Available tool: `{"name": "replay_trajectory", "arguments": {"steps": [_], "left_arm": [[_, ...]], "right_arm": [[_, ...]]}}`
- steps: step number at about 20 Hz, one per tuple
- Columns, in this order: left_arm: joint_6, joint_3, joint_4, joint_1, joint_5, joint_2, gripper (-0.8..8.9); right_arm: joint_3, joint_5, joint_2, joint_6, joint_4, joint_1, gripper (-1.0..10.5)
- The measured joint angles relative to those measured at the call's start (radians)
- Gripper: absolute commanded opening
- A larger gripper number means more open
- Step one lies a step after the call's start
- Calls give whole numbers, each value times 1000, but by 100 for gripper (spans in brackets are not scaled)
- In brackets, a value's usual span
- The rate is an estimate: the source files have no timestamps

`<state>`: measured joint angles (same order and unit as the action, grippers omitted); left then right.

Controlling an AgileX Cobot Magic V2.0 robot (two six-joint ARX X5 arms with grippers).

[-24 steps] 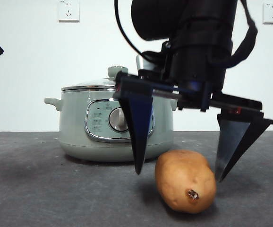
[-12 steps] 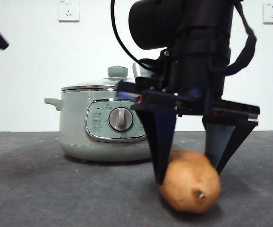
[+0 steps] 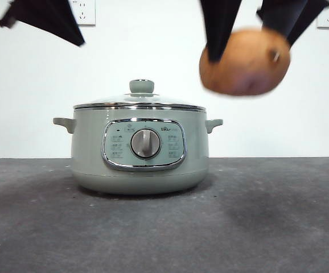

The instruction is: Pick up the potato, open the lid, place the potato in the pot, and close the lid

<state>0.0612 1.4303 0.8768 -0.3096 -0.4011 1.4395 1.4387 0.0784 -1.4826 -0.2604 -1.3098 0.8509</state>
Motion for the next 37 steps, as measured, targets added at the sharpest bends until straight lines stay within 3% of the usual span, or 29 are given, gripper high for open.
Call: {"name": "replay_trajectory", "arguments": {"steps": [3,5,7,12,21,24,31,35,37], "left_arm": [[27,195,89,-42,101,169,355],[37,321,115,-63,175,267,571],[43,441,151,-80,238,355,637],[43,631,145,-114,277,500,637],[39,642,128,-179,334,551,623],[32,642,129,-179,335,551,483],[32,642,142,-179,335,562,465],[31,642,144,-179,335,584,398],[31,642,145,-179,340,589,199]], "right_arm": [[10,-1,40,23,-44,0,-4],[10,-2,60,26,-45,0,-2],[10,-2,76,30,-45,0,-2],[10,-24,79,33,-45,0,-2],[10,-29,79,33,-45,0,-2],[10,-30,79,33,-45,0,-2],[10,-30,79,33,-45,0,-2],[10,-30,79,33,-44,0,-2],[10,-30,79,33,-45,0,-2]]}}
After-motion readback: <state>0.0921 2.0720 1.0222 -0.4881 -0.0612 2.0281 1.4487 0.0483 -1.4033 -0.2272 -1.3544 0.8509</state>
